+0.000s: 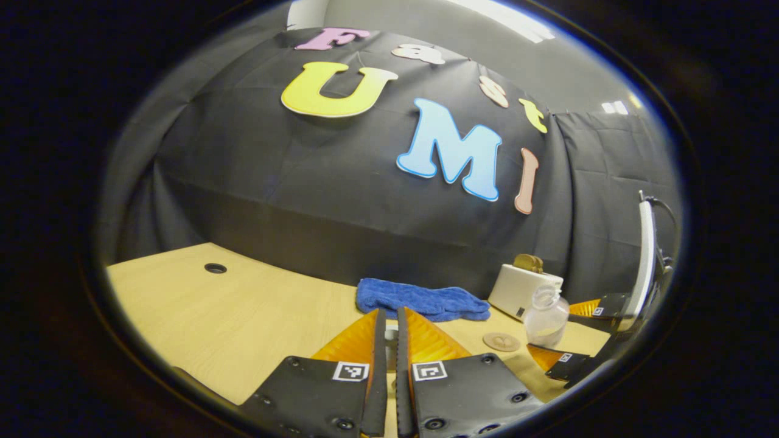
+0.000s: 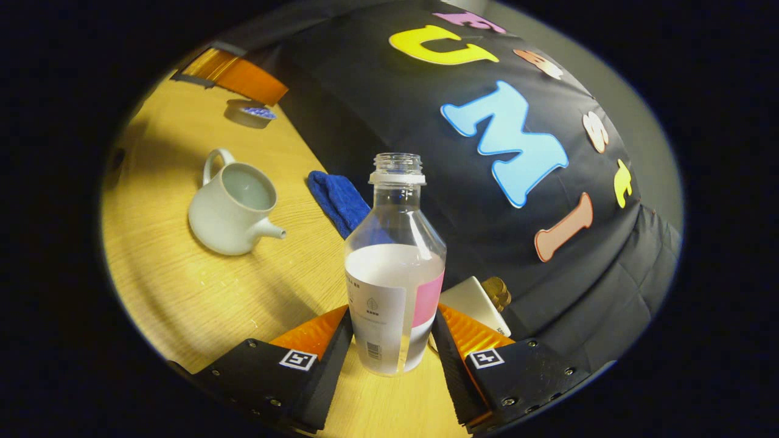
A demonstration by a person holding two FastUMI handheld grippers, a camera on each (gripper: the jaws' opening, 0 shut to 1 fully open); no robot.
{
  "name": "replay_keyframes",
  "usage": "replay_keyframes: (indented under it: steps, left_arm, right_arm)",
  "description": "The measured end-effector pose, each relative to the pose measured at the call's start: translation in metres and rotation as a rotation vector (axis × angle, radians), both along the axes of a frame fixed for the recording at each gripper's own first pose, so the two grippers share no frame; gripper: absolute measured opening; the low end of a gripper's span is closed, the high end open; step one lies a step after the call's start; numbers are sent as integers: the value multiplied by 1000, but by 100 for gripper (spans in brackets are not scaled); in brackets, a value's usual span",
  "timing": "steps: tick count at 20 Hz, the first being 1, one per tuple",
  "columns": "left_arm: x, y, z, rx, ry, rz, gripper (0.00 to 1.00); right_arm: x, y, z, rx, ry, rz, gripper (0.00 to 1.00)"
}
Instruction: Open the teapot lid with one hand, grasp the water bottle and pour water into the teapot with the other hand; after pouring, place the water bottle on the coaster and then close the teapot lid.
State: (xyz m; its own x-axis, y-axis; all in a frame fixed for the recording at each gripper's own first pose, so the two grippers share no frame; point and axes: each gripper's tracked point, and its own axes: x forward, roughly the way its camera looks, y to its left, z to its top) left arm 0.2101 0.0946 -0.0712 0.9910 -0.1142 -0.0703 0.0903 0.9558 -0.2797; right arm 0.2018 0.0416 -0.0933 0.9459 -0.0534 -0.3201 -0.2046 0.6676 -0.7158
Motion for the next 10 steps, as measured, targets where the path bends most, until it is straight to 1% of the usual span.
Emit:
replay_keyframes:
  steps: [6, 10]
  left_arm:
    - [0, 5, 0, -44, -5, -8, 13]
    - [1, 15, 1, -67, -12, 7, 12]
  right_arm:
    - [12, 6, 7, -247, 1, 71, 76]
    - [19, 10, 12, -376, -20, 121, 76]
